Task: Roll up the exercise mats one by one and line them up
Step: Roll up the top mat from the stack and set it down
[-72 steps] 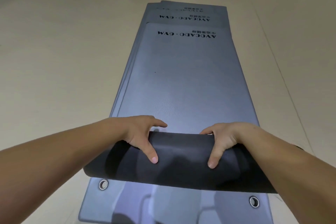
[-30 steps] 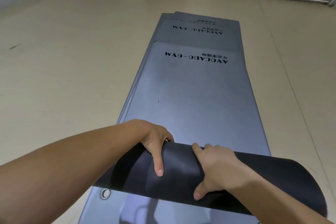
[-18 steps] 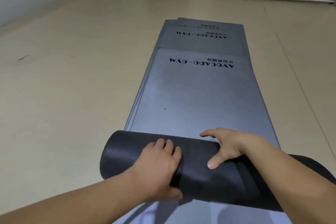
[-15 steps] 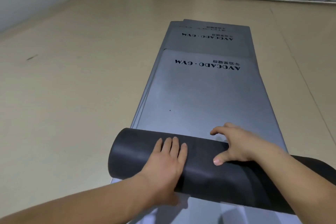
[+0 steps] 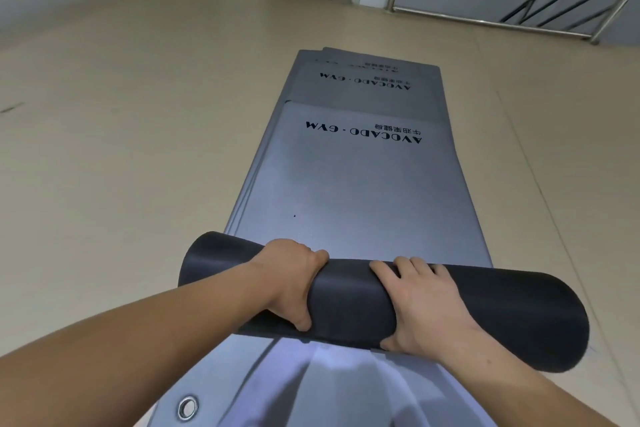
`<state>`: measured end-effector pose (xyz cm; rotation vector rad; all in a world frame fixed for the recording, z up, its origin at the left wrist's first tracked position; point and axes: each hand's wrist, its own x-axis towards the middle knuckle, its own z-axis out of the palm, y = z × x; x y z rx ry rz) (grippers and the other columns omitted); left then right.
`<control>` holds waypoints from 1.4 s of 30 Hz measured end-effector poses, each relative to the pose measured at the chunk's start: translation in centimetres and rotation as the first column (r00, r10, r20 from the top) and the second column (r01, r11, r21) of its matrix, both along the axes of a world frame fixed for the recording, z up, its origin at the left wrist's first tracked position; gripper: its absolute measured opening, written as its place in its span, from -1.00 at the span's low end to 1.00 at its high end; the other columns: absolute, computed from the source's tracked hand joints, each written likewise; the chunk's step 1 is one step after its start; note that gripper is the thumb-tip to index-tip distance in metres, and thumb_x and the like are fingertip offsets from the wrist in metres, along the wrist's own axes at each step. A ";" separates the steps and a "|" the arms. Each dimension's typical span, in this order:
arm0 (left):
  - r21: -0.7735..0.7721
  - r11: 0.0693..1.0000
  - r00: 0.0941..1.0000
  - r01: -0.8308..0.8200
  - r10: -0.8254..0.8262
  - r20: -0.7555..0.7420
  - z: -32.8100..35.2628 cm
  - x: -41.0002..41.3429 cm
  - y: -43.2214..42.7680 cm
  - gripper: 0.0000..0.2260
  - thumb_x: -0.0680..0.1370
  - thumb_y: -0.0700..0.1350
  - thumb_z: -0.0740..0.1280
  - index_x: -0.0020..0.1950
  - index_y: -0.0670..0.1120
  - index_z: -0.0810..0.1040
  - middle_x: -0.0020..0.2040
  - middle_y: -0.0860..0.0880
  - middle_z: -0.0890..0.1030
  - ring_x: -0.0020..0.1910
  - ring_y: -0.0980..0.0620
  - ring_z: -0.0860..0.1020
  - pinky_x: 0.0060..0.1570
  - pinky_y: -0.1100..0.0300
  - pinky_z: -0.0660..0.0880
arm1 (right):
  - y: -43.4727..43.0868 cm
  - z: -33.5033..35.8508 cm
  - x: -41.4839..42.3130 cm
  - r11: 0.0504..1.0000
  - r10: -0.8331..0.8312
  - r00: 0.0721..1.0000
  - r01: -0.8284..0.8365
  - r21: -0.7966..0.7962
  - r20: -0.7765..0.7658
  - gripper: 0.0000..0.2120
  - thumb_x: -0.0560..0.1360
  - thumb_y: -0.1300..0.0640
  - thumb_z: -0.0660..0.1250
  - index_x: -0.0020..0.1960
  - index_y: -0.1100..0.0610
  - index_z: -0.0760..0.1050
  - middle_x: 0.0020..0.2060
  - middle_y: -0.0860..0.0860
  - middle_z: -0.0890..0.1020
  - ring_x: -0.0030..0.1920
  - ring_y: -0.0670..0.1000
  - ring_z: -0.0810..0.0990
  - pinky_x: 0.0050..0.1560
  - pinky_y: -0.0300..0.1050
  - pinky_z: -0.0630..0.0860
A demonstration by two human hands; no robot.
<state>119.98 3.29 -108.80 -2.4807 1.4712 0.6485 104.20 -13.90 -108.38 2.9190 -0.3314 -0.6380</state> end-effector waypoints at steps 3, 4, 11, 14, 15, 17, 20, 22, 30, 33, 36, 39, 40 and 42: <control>0.027 0.999 0.998 0.023 -0.022 -0.053 1.0 -0.6 0.2 -0.42 0.27 0.27 0.58 0.16 0.10 0.48 -0.10 0.09 0.59 -0.14 -0.02 0.58 -0.09 0.08 0.57 | -0.1 1.5 -0.5 0.999 0.040 0.999 -0.039 0.034 -0.033 -0.08 0.23 -0.35 0.50 0.47 -0.11 0.19 0.17 -0.01 0.51 0.15 0.12 0.50 0.14 0.06 0.43; 0.037 0.999 0.996 0.034 -0.031 -0.083 1.4 -0.9 0.3 -0.46 0.28 0.25 0.58 0.14 0.10 0.50 -0.11 0.10 0.60 -0.14 0.00 0.58 -0.08 0.07 0.58 | 0.0 2.1 -0.6 0.997 0.046 0.997 -0.042 0.064 -0.055 -0.11 0.22 -0.33 0.52 0.42 -0.12 0.21 0.12 -0.03 0.52 0.10 0.11 0.51 0.10 0.04 0.44; 0.219 0.967 0.837 -0.127 0.223 -0.499 1.3 0.7 -0.6 -0.48 0.20 0.15 0.74 0.09 0.15 0.69 -0.06 0.19 0.73 -0.04 0.10 0.71 0.08 0.07 0.68 | 1.3 4.6 -0.7 0.988 -0.017 0.987 0.041 0.149 -0.159 0.07 0.23 -0.19 0.66 0.51 -0.13 0.06 0.25 0.01 0.43 0.22 0.13 0.49 0.13 0.07 0.52; 0.185 0.961 0.832 -0.206 0.272 -0.483 0.7 2.2 -0.5 -0.28 0.16 0.23 0.75 0.28 0.19 0.63 0.17 0.19 0.70 0.12 0.09 0.68 0.22 0.02 0.64 | 3.4 2.4 -0.3 1.000 -0.019 0.973 0.024 0.019 -0.228 0.33 0.23 -0.20 0.68 0.63 0.00 -0.19 0.48 0.23 0.23 0.48 0.33 0.28 0.38 0.27 0.39; 0.146 0.967 0.882 -0.207 0.249 -0.400 0.5 2.5 -0.3 -0.14 0.15 0.30 0.72 0.41 0.19 0.55 0.29 0.18 0.64 0.23 0.07 0.62 0.28 0.00 0.60 | 3.8 1.2 -0.1 0.999 -0.038 0.966 0.031 -0.029 -0.254 0.41 0.25 -0.20 0.69 0.64 0.06 -0.33 0.55 0.33 0.09 0.56 0.43 0.13 0.47 0.37 0.27; 0.044 0.983 0.970 -0.176 0.181 -0.160 0.5 1.9 0.2 0.01 0.18 0.43 0.63 0.55 0.14 0.40 0.39 0.12 0.52 0.35 0.00 0.50 0.28 -0.02 0.52 | 4.0 -0.8 0.3 0.996 -0.054 0.963 0.033 -0.085 -0.266 0.49 0.28 -0.18 0.68 0.61 0.10 -0.49 0.60 0.40 -0.11 0.60 0.49 -0.07 0.54 0.44 0.11; -0.153 0.987 0.995 -0.043 0.057 0.083 0.4 -1.1 1.4 -0.23 0.36 0.38 0.50 0.46 0.09 0.41 0.29 0.05 0.51 0.26 -0.05 0.48 0.15 0.02 0.47 | 2.3 -1.1 1.8 0.999 -0.007 0.962 -0.006 -0.048 -0.273 0.60 0.14 -0.24 0.72 0.61 0.07 -0.50 0.59 0.35 0.00 0.59 0.43 0.04 0.53 0.36 0.18; -0.112 0.994 0.994 -0.004 0.017 0.111 -0.1 -3.3 2.0 -0.07 0.34 0.38 0.48 0.59 0.03 0.23 0.43 -0.04 0.43 0.40 -0.14 0.42 0.30 -0.04 0.42 | 0.2 -0.2 3.2 0.998 0.033 0.965 -0.020 0.052 -0.261 0.59 0.08 -0.30 0.71 0.65 -0.02 -0.40 0.55 0.20 0.21 0.52 0.27 0.26 0.46 0.22 0.32; 0.032 0.999 0.995 -0.019 0.016 0.100 -4.3 -2.6 1.8 0.30 0.29 0.41 0.53 0.69 -0.01 -0.27 0.62 -0.21 0.11 0.59 -0.25 0.16 0.50 -0.24 0.21 | -2.7 0.4 5.0 0.969 0.010 0.980 0.040 0.244 -0.201 0.43 0.11 -0.32 0.68 0.69 -0.16 -0.17 0.65 -0.01 0.12 0.63 0.11 0.13 0.59 0.17 0.16; 0.004 1.000 0.999 0.000 0.000 0.040 -3.4 -0.3 0.9 0.24 0.18 0.41 0.56 0.66 0.07 -0.04 0.40 -0.07 0.39 0.34 -0.12 0.43 0.34 -0.13 0.41 | -0.9 -0.4 3.0 0.996 -0.003 0.987 0.018 0.090 -0.162 0.49 0.12 -0.37 0.64 0.68 -0.06 -0.30 0.65 0.17 -0.01 0.65 0.24 -0.03 0.59 0.34 0.03; 0.052 0.999 1.000 0.002 -0.001 -0.024 -1.9 1.4 -0.3 0.11 0.15 0.38 0.59 0.56 0.13 0.15 0.24 0.00 0.52 0.14 -0.08 0.54 0.19 -0.08 0.55 | 0.0 -2.2 1.9 1.000 -0.008 0.995 0.008 -0.006 -0.096 0.46 0.20 -0.37 0.60 0.65 0.00 -0.39 0.62 0.26 -0.02 0.64 0.30 -0.04 0.57 0.37 0.03; 0.078 0.997 0.993 -0.016 0.025 -0.114 -0.4 2.0 -1.0 0.01 0.17 0.32 0.63 0.51 0.16 0.25 0.16 0.06 0.58 0.06 -0.05 0.60 0.13 -0.05 0.60 | -1.0 -1.5 2.5 0.999 0.039 0.999 -0.038 0.038 -0.023 0.33 0.20 -0.39 0.55 0.66 -0.09 -0.21 0.52 0.12 0.27 0.52 0.19 0.26 0.47 0.22 0.24; 0.086 0.996 0.987 -0.026 0.039 -0.159 0.0 2.0 -1.0 -0.03 0.17 0.29 0.64 0.49 0.18 0.28 0.14 0.09 0.60 0.06 -0.05 0.60 0.13 -0.03 0.60 | -1.4 -0.9 2.8 0.996 0.055 0.998 -0.052 0.070 -0.040 0.30 0.17 -0.39 0.57 0.65 -0.12 -0.14 0.46 0.07 0.35 0.46 0.16 0.35 0.43 0.19 0.29; 0.137 0.989 0.951 -0.050 0.089 -0.296 0.5 1.9 -0.6 -0.11 0.16 0.24 0.69 0.41 0.25 0.37 0.15 0.13 0.61 0.09 -0.02 0.61 0.17 -0.02 0.60 | -2.0 0.2 2.8 0.983 0.088 0.989 -0.066 0.171 -0.121 0.27 0.09 -0.37 0.63 0.60 -0.18 0.00 0.33 -0.01 0.48 0.32 0.11 0.47 0.35 0.14 0.36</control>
